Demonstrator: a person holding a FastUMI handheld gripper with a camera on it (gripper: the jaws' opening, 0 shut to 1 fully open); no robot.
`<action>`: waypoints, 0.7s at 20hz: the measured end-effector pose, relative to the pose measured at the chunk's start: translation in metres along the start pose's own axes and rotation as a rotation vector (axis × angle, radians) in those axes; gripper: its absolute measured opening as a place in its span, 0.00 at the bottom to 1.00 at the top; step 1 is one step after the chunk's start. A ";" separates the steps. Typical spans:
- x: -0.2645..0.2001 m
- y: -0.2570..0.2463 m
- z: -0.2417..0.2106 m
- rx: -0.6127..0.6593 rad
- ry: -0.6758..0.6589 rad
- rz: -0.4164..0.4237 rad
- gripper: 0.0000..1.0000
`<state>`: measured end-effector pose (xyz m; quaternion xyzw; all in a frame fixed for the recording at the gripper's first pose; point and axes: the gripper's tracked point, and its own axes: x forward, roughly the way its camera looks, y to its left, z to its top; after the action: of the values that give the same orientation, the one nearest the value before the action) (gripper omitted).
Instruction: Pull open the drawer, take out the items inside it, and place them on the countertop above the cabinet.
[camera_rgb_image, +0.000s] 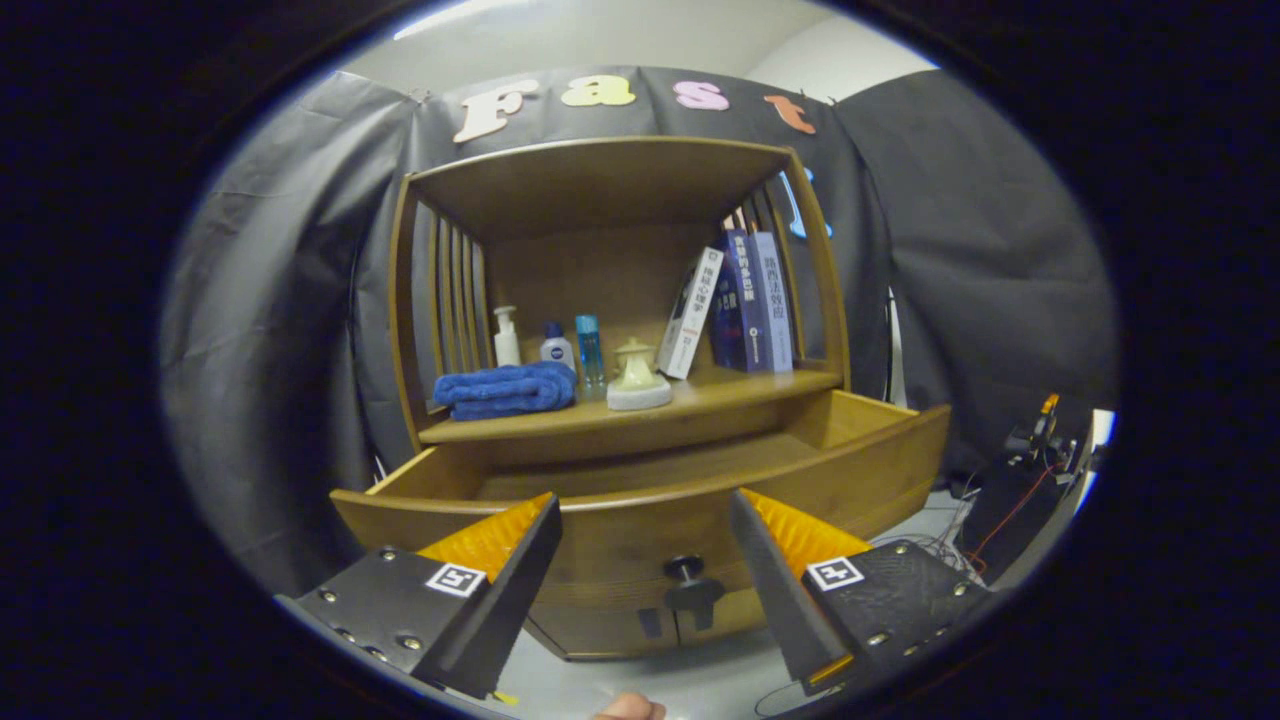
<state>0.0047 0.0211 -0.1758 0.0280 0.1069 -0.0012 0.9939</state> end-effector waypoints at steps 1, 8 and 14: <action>0.005 0.001 -0.004 0.008 0.008 0.004 1.00; 0.018 0.005 -0.011 0.069 -0.007 0.034 0.99; 0.020 0.015 -0.013 0.072 0.002 0.115 0.99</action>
<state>0.0218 0.0373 -0.1917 0.0698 0.1059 0.0519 0.9906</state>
